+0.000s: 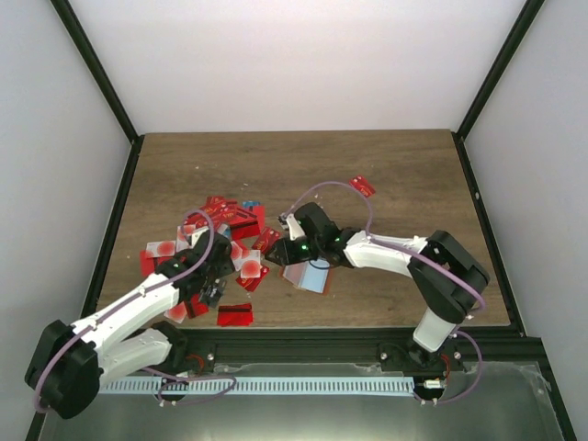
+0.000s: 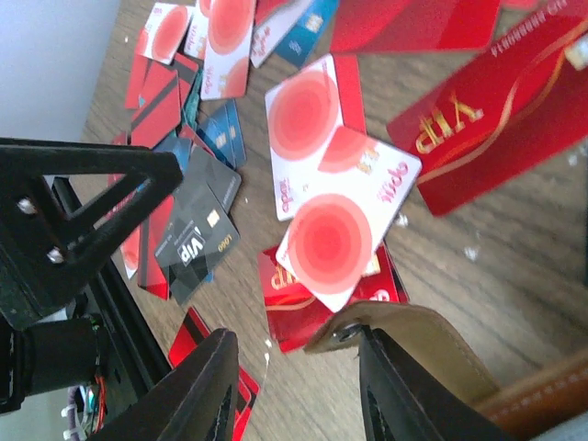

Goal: Put the credit cards into the card holder

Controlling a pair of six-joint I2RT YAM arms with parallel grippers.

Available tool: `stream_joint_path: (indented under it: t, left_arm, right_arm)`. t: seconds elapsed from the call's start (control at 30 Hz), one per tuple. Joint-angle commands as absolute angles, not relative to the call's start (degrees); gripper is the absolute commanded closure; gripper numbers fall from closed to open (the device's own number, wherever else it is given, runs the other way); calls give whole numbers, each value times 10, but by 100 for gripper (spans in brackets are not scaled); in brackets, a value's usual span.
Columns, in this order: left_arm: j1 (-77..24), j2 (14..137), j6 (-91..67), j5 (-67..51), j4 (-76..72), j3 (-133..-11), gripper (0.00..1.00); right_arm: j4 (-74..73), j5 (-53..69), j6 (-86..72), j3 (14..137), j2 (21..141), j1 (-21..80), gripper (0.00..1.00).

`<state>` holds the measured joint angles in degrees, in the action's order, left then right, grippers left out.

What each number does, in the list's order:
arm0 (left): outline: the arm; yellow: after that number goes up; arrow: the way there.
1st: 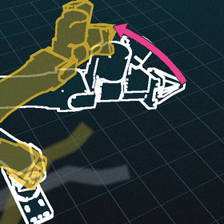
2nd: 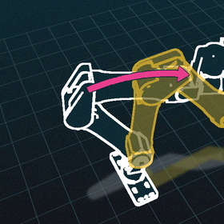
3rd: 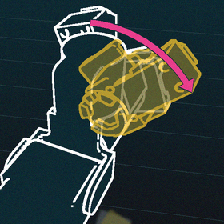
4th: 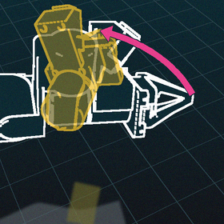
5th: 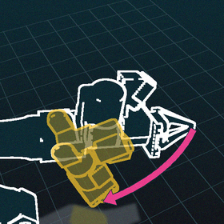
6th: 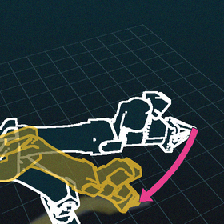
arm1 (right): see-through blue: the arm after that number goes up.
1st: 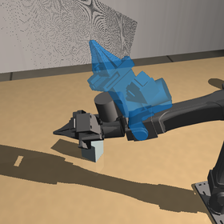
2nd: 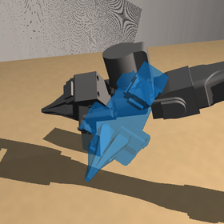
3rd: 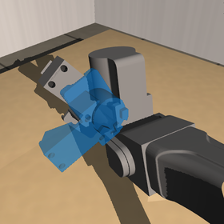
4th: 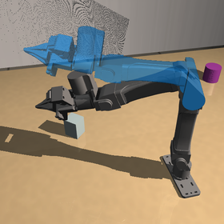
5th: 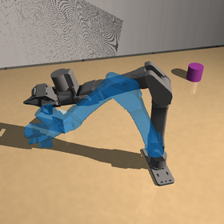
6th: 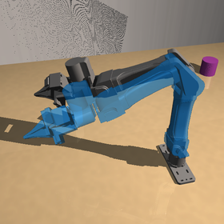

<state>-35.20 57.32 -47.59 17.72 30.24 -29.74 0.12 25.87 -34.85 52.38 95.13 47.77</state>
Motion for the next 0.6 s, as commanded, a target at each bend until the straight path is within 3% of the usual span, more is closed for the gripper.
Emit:
stream_joint_path:
  t: [0.0, 0.13, 0.37, 0.57]
  left_arm:
    - [-317, 594, -432, 133, 239, -304, 40]
    - [-295, 610, -415, 105, 215, -309, 41]
    - [-225, 619, -403, 85, 171, -309, 41]
    - [-177, 660, -461, 45, 85, -301, 41]
  right_arm:
    - [-23, 243, -312, 587, 979, 481, 61]
    - [-62, 222, -299, 610, 995, 480, 55]
    - [-91, 174, -310, 582, 969, 470, 26]
    - [-79, 182, -293, 596, 948, 464, 22]
